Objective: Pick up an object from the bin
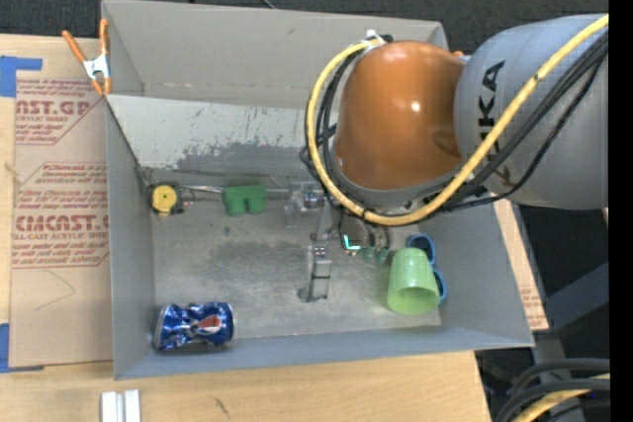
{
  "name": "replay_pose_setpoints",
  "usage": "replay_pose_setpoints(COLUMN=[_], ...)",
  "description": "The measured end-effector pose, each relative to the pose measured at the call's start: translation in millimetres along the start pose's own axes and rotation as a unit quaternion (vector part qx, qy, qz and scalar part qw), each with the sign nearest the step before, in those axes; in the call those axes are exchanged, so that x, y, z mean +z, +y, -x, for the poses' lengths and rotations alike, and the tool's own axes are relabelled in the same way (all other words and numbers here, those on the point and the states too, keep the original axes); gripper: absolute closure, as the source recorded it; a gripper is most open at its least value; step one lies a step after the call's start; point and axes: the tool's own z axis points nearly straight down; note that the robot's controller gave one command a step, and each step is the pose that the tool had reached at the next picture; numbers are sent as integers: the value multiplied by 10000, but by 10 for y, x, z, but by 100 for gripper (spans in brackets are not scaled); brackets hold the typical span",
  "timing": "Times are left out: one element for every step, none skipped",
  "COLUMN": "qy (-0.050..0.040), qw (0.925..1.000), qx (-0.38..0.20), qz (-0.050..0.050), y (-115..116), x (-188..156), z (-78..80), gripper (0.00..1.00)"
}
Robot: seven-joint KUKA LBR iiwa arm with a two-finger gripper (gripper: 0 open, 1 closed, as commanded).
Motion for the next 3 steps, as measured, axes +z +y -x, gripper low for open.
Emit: replay_pose_setpoints(qy=[-120, -46, -29], qw=[9842, 9866, 9934], qx=[-1767, -1632, -1143], qz=[7, 8, 1], y=[882, 1390, 1271], x=[1655, 1351, 1339], z=[-58, -87, -113], gripper=[0, 0, 0])
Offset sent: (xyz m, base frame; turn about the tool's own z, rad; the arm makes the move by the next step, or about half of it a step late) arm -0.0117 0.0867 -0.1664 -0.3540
